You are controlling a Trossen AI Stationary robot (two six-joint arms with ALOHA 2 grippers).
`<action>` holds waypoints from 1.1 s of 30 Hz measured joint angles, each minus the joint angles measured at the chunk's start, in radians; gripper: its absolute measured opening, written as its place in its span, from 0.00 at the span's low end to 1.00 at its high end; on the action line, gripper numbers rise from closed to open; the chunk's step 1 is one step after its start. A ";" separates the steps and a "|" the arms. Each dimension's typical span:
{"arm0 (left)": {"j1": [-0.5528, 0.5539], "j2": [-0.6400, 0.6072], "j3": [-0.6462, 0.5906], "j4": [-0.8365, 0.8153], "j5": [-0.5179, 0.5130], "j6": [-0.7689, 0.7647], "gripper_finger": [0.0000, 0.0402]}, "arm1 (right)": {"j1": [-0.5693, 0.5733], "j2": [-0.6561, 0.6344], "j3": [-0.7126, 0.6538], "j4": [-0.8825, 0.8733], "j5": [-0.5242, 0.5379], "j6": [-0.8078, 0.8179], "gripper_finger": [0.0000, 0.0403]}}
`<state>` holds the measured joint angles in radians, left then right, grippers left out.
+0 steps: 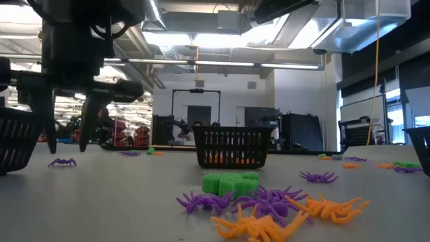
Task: Sort Halloween decoration
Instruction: Put the violet spider toy into the bottom left black bin
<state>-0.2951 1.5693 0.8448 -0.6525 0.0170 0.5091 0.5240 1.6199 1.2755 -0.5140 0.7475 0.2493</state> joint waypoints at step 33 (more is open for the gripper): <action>0.106 0.069 0.001 -0.036 -0.087 0.051 0.07 | 0.000 0.000 0.000 0.008 -0.007 0.000 0.41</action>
<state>-0.1891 1.6382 0.8455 -0.6882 -0.0702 0.5598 0.5236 1.6203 1.2755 -0.5061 0.7403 0.2493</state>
